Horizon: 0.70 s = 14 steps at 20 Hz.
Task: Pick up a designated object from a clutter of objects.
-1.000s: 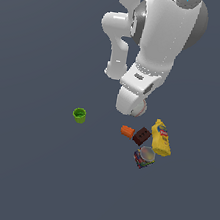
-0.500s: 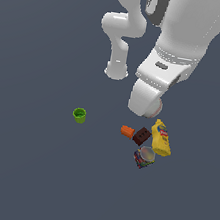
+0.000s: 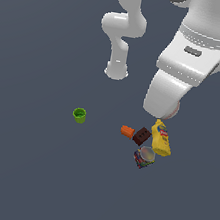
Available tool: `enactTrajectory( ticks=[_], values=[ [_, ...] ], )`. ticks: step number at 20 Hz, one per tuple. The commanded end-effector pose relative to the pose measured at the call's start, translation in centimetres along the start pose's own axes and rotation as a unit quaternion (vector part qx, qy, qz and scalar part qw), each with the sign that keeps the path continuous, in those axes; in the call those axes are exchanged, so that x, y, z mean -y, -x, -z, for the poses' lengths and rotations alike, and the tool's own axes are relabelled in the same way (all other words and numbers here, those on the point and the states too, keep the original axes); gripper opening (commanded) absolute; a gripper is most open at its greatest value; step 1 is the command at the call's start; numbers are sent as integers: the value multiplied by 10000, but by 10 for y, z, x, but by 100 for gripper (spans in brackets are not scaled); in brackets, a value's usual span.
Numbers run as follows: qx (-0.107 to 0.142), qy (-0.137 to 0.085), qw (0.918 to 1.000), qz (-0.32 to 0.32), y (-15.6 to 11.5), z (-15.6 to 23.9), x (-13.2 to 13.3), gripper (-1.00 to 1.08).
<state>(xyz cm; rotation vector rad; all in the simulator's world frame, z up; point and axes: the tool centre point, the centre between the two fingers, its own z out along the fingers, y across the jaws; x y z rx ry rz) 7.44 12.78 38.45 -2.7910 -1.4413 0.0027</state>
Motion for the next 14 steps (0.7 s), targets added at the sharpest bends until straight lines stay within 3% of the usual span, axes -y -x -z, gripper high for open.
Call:
enactTrajectory(
  ticks=[1,14],
  values=[
    [-6,7,10000,-1,-6,9,-3,-100],
    [-6,7,10000,-1,-19,26,-10,-100]
  ],
)
